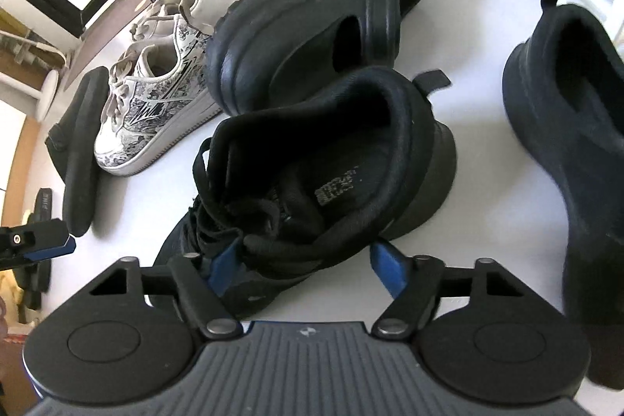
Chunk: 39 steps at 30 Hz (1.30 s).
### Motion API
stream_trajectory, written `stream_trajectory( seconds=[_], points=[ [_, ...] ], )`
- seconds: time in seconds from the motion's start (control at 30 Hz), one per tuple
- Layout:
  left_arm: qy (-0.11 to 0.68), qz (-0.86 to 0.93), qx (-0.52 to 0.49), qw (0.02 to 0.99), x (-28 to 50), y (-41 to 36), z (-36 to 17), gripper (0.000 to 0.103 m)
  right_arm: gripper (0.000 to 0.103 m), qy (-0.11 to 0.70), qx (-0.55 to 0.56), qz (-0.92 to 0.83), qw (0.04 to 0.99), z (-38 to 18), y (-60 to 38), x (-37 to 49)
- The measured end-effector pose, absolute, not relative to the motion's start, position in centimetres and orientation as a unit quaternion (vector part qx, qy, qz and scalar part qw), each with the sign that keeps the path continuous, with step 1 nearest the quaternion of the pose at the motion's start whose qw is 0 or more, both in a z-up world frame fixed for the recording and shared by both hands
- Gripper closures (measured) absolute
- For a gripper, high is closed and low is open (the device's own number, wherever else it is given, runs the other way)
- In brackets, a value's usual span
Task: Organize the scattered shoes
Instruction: 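Lower the sneaker beside the right tool's sneaker and open the left tool, then push the held sneaker with the right tool against the other sneaker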
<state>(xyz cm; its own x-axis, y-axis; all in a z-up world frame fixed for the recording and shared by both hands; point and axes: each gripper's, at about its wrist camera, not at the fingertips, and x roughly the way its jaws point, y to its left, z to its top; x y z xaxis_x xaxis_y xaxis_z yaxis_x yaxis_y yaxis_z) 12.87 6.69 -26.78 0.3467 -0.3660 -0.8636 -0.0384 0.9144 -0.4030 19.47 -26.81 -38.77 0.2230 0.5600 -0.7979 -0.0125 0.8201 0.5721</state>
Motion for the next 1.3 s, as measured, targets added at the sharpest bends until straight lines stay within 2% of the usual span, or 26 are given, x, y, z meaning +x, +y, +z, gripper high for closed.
stream_trajectory(
  seconds=[0.07,0.27,0.73,0.8,0.87,0.93,1.1,1.3],
  points=[
    [0.563,-0.101,-0.18,0.8,12.8,6.7,-26.9,0.012,0.046,0.588,0.217,0.192,0.755,-38.6,-27.1,19.5],
    [0.569,-0.099,-0.18,0.796,12.7,6.5,-27.3,0.012,0.059,0.576,0.188,0.193,0.772,-38.3,-27.9,19.3],
    [0.576,-0.101,-0.176,0.792,12.6,6.0,-27.6,0.012,0.067,0.553,0.149,0.13,0.809,-37.9,-30.9,20.4],
    [0.576,-0.101,-0.176,0.792,12.5,6.0,-27.6,0.012,0.055,0.555,0.159,0.113,0.809,-37.7,-31.4,20.4],
    [0.576,-0.102,-0.176,0.792,12.5,5.9,-27.6,0.012,0.028,0.549,0.17,0.103,0.812,-37.4,-31.7,20.1],
    [0.576,-0.103,-0.176,0.792,12.5,5.8,-27.5,0.012,0.017,0.542,0.18,0.103,0.815,-37.2,-31.7,19.9],
    [0.577,-0.106,-0.177,0.79,12.6,5.7,-27.7,0.012,0.008,0.558,0.191,0.117,0.799,-38.0,-30.3,20.0],
    [0.579,-0.105,-0.178,0.789,12.4,5.8,-27.7,0.012,0.006,0.585,0.174,0.137,0.78,-39.5,-26.9,20.3]
  ],
)
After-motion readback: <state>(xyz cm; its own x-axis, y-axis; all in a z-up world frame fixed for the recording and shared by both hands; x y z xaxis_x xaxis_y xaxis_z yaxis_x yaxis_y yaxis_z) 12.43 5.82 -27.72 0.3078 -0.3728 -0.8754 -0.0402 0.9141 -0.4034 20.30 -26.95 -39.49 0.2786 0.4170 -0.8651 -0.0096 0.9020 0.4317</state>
